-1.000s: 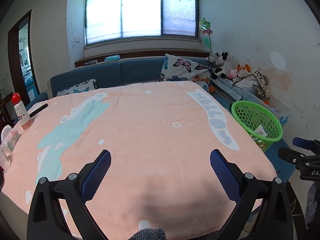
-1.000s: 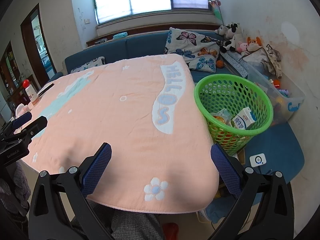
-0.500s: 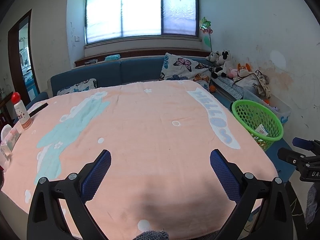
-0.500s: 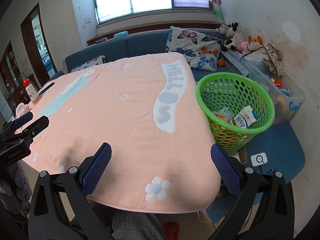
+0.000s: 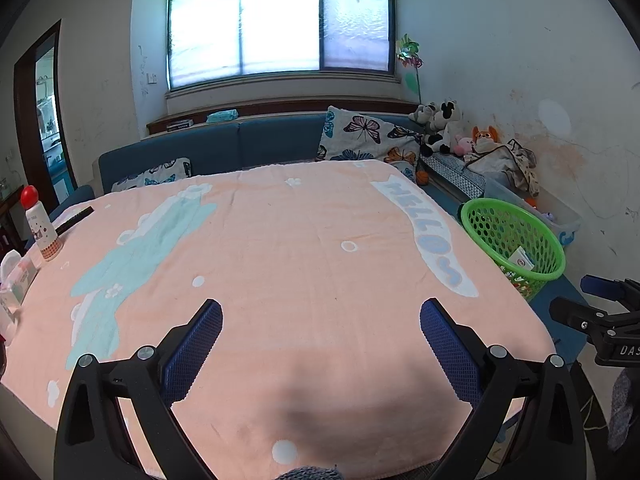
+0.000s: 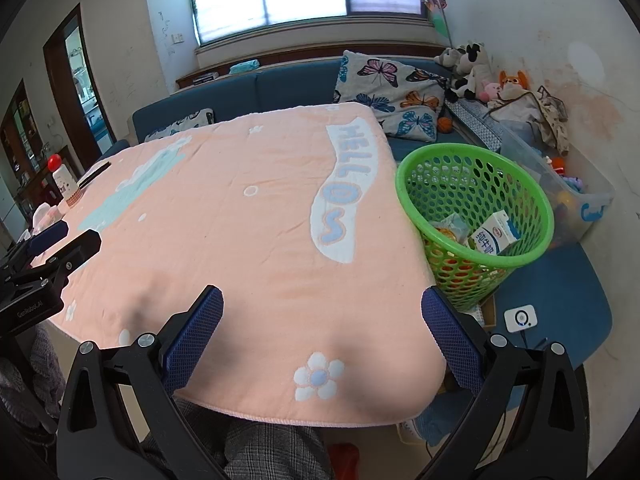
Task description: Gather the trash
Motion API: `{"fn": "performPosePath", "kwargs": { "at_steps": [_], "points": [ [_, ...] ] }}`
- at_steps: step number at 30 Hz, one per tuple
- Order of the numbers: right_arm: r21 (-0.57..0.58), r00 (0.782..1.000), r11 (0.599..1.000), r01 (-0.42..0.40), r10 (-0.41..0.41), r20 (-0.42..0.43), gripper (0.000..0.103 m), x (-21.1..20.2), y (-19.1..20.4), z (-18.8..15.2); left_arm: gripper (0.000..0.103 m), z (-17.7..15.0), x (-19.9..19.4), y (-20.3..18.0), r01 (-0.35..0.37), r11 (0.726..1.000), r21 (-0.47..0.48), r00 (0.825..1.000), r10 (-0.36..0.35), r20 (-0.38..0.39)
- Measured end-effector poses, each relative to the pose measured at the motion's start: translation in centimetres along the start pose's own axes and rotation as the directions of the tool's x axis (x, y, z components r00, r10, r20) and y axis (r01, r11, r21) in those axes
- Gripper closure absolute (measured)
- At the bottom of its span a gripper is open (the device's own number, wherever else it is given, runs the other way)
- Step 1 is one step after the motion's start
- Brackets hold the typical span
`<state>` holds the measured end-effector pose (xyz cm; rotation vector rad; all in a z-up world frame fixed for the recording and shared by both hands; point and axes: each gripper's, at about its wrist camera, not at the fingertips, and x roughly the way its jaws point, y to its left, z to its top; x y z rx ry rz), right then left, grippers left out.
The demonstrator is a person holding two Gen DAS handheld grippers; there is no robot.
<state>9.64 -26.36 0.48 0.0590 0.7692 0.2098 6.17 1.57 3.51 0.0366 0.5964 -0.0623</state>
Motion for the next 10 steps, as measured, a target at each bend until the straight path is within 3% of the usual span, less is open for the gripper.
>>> {"fn": "performPosePath", "kwargs": {
  "at_steps": [10],
  "points": [
    [-0.002,1.000,1.000,-0.006,0.006,-0.003,0.004,0.36,0.24,-0.24,0.007,-0.01,0.20,-0.05,0.005,1.000,-0.002,1.000,-0.005,-0.011]
  ]
}}
